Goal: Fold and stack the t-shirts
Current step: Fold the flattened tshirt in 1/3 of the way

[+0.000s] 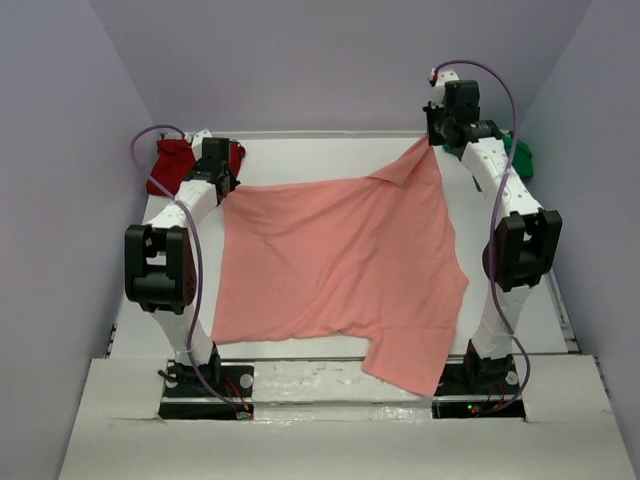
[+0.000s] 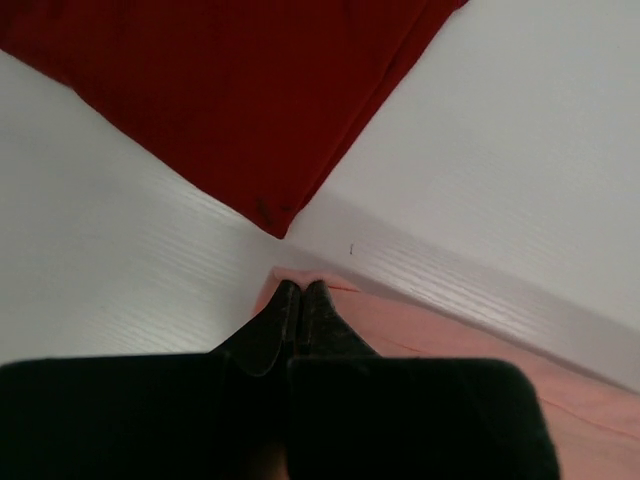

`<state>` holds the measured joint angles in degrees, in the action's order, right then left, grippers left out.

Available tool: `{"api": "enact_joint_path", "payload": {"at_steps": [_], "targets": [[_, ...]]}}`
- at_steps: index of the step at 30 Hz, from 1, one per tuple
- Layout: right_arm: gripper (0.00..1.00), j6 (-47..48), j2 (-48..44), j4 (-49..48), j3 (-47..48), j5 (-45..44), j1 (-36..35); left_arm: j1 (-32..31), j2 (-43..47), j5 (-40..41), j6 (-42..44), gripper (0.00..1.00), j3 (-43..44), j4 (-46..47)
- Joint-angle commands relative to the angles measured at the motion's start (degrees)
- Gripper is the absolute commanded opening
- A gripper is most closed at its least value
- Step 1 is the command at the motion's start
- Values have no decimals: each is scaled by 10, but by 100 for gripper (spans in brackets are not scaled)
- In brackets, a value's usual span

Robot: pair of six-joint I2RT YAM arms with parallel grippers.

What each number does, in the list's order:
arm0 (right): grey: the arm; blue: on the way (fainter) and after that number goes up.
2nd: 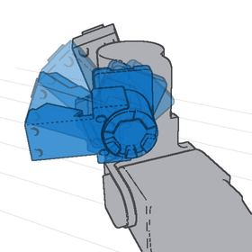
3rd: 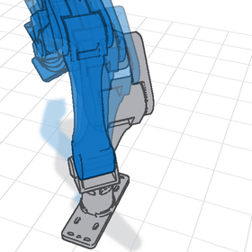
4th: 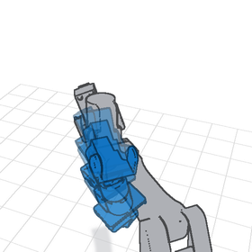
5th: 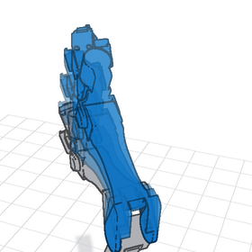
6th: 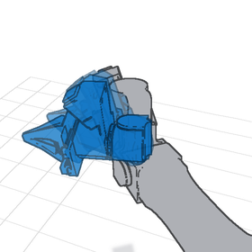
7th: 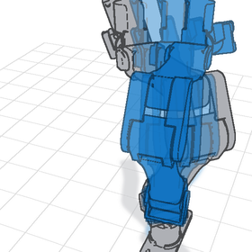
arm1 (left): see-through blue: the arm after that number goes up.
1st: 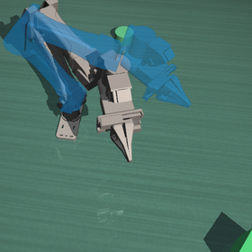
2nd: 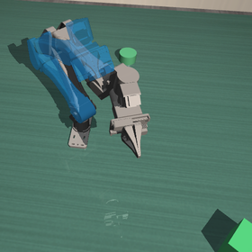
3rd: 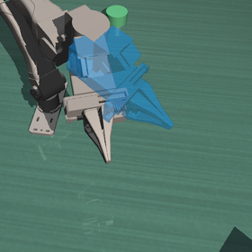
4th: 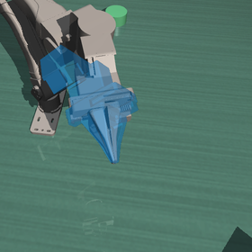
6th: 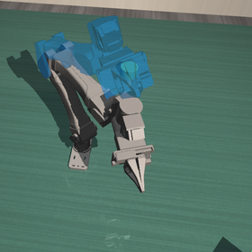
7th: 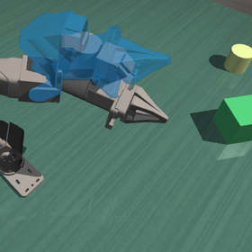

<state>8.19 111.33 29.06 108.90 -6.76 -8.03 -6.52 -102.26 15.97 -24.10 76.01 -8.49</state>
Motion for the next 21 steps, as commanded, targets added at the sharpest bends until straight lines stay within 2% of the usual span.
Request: {"api": "enact_joint_path", "payload": {"at_steps": [1, 7, 13, 21], "targets": [[0, 7, 35, 22, 83, 35, -1, 9, 28, 20, 11, 0, 34, 1], [0, 13, 71, 51, 114, 47, -1, 20, -15, -16, 15, 0, 68, -3], [0, 11, 86, 60, 98, 40, -1, 20, -55, -63, 23, 0, 99, 0], [0, -15, 73, 46, 51, -17, 5, 21, -55, 34, -3, 0, 109, -71]]}}
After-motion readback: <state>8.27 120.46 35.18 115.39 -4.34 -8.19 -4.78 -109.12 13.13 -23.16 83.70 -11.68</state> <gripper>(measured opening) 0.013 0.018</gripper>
